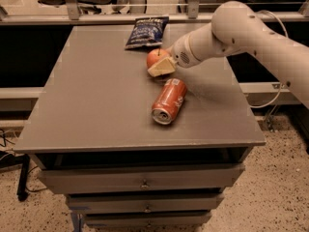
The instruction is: Pick apple
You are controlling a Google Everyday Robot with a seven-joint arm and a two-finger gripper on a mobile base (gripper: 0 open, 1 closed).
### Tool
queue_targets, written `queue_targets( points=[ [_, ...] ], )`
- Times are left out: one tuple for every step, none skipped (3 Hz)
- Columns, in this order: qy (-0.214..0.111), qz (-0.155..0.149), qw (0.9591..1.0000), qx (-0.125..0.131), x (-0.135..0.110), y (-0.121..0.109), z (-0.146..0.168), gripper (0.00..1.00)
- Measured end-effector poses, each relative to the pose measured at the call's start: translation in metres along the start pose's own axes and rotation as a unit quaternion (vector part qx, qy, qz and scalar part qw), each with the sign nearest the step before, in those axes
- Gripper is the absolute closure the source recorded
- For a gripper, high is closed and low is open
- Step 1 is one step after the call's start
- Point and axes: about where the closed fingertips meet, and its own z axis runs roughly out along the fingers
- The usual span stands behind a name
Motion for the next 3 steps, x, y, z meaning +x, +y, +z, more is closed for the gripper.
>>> queue_targets(
  points=[
    [-0.011,-0.005,0.9997,-0.02,-0.01,0.01,-0.005,0.64],
    [-0.038,-0.01,0.9971,-0.065,-0.026,0.023,-0.025,0.87],
    [-0.082,-0.021,0.9889,-0.122,-0.051,0.036,-0.066,1.0]
  ],
)
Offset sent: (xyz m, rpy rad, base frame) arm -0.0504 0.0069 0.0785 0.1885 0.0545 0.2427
